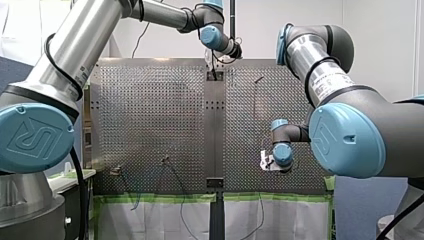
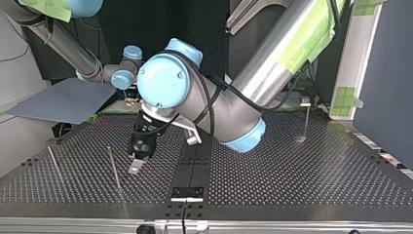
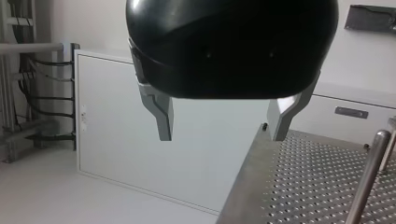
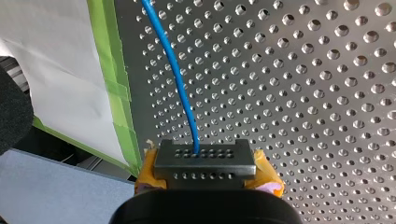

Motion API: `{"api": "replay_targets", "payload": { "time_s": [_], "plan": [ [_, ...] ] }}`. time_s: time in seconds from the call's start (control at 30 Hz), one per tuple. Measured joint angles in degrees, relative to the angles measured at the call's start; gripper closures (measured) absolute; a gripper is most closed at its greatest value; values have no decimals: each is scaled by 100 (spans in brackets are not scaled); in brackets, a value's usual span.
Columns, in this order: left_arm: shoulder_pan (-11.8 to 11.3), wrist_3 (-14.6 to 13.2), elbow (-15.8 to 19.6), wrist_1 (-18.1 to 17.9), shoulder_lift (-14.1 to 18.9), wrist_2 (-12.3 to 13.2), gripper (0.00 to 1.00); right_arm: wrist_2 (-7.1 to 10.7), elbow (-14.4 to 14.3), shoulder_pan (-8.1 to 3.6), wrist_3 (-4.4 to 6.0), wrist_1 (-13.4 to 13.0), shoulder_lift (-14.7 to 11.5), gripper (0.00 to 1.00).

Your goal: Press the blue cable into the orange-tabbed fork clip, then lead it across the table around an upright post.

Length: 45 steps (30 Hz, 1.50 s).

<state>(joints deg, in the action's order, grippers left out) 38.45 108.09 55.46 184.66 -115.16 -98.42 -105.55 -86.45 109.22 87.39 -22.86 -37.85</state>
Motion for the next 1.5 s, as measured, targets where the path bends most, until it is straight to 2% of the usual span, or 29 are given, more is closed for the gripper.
{"api": "replay_targets", "payload": {
  "time_s": [0.47,0.7,0.83,1.37,1.5],
  "plan": [
    [10,1,0,167,-1,46,0,-1,0,13,-1,0,0,98],
    [59,42,1,234,-82,297,0,6,-1,16,-1,1,0,98],
    [118,-26,1,353,-223,348,0,7,0,16,-2,5,0,98],
    [156,-52,-2,404,-269,330,0,0,1,16,-1,2,0,98],
    [156,-55,-2,411,-268,242,0,5,0,16,-1,3,0,98]
  ]
}}
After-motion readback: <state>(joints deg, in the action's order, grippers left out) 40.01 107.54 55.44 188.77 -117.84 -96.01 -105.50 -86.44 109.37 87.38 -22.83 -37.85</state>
